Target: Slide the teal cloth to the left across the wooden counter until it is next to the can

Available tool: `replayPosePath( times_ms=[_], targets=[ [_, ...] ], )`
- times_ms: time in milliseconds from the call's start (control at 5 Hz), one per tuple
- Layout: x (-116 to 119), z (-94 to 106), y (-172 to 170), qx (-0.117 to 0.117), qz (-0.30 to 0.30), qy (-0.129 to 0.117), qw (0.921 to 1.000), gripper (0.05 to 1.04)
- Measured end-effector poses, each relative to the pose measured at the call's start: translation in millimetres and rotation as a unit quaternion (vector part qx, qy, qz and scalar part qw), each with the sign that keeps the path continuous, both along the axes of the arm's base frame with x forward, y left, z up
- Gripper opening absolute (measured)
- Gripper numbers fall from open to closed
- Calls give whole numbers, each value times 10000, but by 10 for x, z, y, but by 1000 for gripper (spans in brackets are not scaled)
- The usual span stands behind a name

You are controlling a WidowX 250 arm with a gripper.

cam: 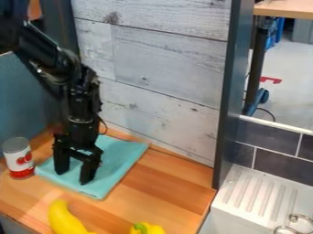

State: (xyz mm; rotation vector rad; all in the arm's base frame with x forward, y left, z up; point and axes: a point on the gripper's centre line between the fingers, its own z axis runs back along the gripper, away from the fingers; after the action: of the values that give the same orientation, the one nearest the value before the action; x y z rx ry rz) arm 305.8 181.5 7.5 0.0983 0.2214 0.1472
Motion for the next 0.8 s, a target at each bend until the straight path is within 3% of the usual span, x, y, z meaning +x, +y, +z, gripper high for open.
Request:
replayPosePath(
  times_ms=[200, 400, 600, 800],
  targets=[
    [-63, 114, -64, -64, -38, -141, 9999, 1002],
    [-73, 364, -137, -80, -60, -550, 9984, 1000],
    [-104, 436, -213, -234, -111, -677, 9974, 1001],
    [-219, 663, -323, -325, -204, -818, 9959, 1001]
  ],
)
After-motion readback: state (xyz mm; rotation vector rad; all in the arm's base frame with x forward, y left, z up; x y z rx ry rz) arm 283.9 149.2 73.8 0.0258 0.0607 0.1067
